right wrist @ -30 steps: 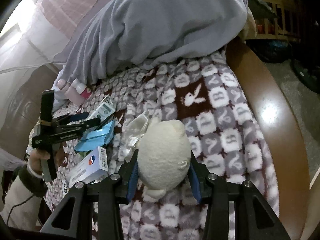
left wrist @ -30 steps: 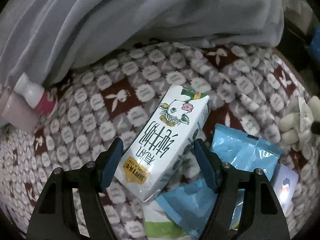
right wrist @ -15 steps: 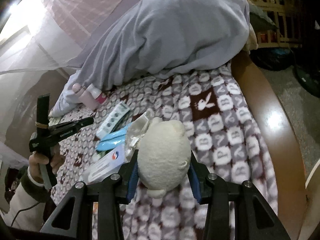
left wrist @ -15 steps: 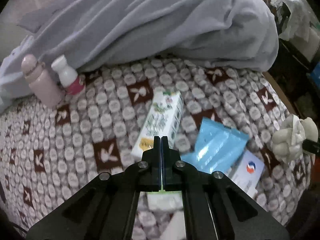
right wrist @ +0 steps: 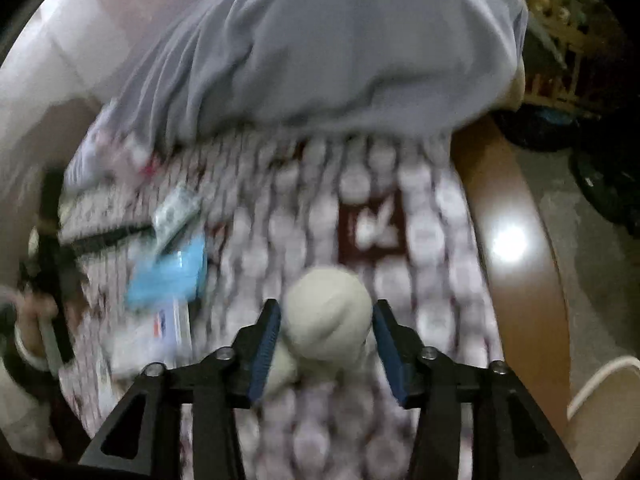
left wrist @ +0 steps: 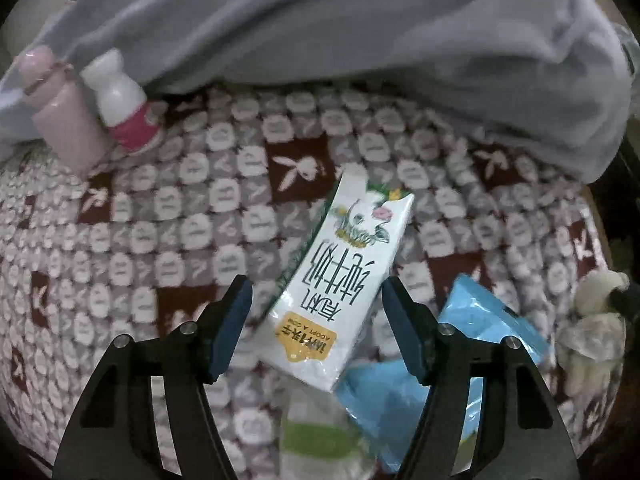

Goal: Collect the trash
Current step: 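Grasp the white milk carton with the left tool while the right tool grasps the cream plush bear, then carry the carton and bear over the bucket and open both tools to drop them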

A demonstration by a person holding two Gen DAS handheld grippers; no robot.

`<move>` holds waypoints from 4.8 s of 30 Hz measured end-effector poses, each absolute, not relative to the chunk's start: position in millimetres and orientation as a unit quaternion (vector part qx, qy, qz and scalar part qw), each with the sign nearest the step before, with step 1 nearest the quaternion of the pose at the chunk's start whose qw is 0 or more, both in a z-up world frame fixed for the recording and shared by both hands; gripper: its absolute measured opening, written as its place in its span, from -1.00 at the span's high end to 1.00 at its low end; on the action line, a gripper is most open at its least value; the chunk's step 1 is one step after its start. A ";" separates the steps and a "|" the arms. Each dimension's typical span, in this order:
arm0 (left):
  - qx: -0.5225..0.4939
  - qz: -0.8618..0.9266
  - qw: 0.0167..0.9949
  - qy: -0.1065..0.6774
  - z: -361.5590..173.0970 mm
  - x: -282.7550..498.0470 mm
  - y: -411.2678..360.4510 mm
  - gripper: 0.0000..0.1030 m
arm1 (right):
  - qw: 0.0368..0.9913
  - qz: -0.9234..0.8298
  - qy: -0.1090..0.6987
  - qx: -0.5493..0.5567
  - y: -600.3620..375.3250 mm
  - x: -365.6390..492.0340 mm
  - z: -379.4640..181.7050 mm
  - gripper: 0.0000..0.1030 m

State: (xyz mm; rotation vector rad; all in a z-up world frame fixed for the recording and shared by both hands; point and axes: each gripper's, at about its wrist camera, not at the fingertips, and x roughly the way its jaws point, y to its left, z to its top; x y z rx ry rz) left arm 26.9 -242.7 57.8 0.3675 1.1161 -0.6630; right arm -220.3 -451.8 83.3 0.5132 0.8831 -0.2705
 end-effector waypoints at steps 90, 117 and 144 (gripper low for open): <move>0.261 -0.483 0.747 0.374 133.7 -372.5 -371.8 -0.10 | 0.863 -0.244 0.256 0.361 -472.9 -560.5 125.3 0.42; 0.277 -0.523 0.690 0.417 96.6 -430.3 -445.1 -0.10 | 0.818 -0.322 0.284 0.383 -513.2 -623.7 83.6 0.42; 0.233 -0.562 0.642 0.466 84.2 -434.2 -454.4 -0.13 | 0.782 -0.345 0.313 0.414 -524.7 -620.0 50.1 0.14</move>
